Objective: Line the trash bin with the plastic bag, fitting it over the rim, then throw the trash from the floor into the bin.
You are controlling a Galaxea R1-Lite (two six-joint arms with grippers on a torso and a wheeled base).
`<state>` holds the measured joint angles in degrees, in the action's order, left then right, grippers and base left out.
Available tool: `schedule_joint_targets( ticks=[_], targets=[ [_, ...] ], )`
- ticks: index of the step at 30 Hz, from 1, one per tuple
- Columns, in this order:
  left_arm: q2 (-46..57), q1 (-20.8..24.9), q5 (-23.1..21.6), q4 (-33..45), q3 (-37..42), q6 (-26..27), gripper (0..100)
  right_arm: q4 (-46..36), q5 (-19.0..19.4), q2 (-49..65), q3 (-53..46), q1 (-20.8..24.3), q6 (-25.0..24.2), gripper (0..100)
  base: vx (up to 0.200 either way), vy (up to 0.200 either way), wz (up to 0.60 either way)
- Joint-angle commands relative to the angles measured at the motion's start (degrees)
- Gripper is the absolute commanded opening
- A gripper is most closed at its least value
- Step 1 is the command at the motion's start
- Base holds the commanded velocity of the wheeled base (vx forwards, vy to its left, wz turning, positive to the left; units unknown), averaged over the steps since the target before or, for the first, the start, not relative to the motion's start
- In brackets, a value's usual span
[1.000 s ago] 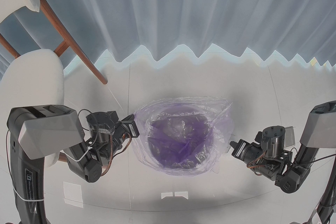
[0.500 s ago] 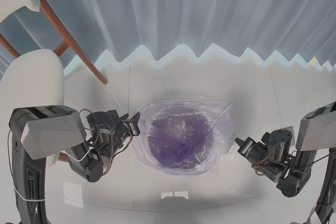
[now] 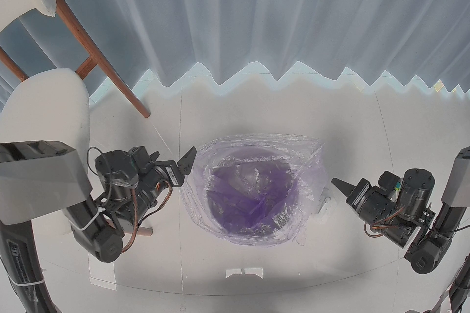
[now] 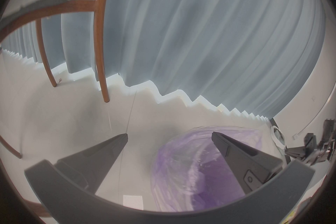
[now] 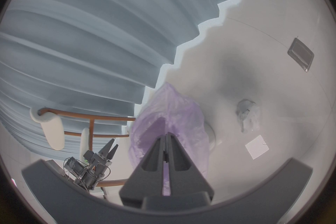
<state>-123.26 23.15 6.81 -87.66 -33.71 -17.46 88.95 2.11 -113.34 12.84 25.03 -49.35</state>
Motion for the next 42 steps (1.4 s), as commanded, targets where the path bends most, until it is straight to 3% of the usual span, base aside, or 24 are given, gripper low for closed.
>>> schedule_joint_targets(
  ticks=[1, 5, 9, 13, 15, 16, 19, 23, 27, 31, 33, 42],
  targets=[
    [17.09, 4.18, -0.13, -1.19, 12.44, -0.21, 100, -2.38, 2.64, 9.80, -0.36, 0.46, -0.13, 0, 0.000, 0.000, 0.00],
    [26.58, 9.81, -0.31, -1.19, 14.72, -0.56, 100, -12.75, 2.73, 16.74, 1.67, 1.16, -0.66, 0, 0.000, 0.000, 0.00],
    [31.06, 14.91, -0.05, -1.28, 11.03, -5.04, 100, -26.03, 3.60, 25.09, 7.55, 1.25, -4.09, 0, 0.000, 0.000, 0.00],
    [33.96, 16.66, -1.01, -1.19, 7.25, -11.37, 100, -45.36, 10.64, 33.79, 16.61, 1.25, -4.88, 0, 0.000, 0.000, 0.00],
    [33.96, 16.66, -1.80, -1.19, 6.72, -12.60, 100, -48.61, 11.69, 34.67, 18.36, 1.25, -4.88, 0, 0.000, 0.000, 0.00],
    [33.96, 16.23, -6.99, -1.19, 5.41, -15.50, 100, -57.84, 13.36, 36.17, 23.64, 0.81, -4.88, 0, 0.000, 0.000, 0.00],
    [33.43, 16.66, -15.34, -0.76, 6.46, -19.90, 100, -67.33, 13.71, 37.49, 27.51, 0.81, -4.88, 0, 0.000, 0.000, 0.00],
    [26.93, 20.88, -15.78, -1.02, 11.29, -21.13, 100, -67.95, 13.54, 37.05, 26.63, 0.72, -3.65, 0, 0.000, 0.000, 0.00],
    [21.22, 21.85, -15.34, -1.11, 14.37, -21.74, 100, -67.86, 13.62, 37.66, 25.22, -2.18, -2.33, 0, 0.000, 0.000, 0.00],
    [20.51, 25.28, -15.34, -0.58, 14.02, -29.74, 100, -67.86, 13.71, 38.98, 26.27, -5.34, -1.37, 0, 0.000, 0.000, 0.00],
    [19.72, 25.81, -15.60, 0.30, 12.96, -32.90, 100, -67.86, 13.71, 39.16, 26.54, -6.04, -1.37, 0, 0.000, 0.000, 0.00],
    [7.95, 24.66, -10.95, 2.23, 12.26, -33.96, 100, -67.95, 13.80, 39.77, 26.63, -6.83, -0.49, 0, 0.000, 0.000, 0.00]
  ],
)
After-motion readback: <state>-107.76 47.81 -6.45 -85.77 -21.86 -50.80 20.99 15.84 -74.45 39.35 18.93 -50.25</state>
